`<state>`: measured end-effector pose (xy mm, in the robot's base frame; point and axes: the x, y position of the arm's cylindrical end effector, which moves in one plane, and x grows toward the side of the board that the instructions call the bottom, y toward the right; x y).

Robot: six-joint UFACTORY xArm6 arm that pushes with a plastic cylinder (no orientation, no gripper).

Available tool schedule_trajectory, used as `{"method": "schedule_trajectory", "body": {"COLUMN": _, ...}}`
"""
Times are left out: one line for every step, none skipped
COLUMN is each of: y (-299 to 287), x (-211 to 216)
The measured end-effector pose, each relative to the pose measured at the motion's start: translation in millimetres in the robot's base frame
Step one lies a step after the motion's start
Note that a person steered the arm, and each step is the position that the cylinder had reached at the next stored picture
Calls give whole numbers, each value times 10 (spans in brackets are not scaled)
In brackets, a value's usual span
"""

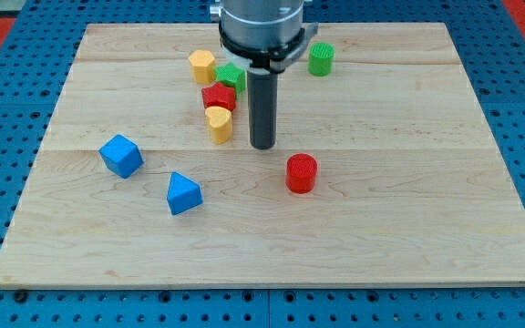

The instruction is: Move the yellow heart to the parallel left of the red star

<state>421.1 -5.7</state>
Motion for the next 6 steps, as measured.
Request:
{"method": "schedule_trajectory", "body": {"y": -156, "x": -204}}
{"method": "schedule_trajectory", "body": {"y": 171, "x": -237}}
{"method": "schedule_trajectory", "body": {"y": -66, "x": -67}}
{"method": "schedule_trajectory", "body": {"y": -828, "x": -124}}
{"method": "schedule_trajectory", "body": {"y": -1382, "x": -250}}
{"method": "schedule_trajectory", "body": {"y": -1141, "x": -377}}
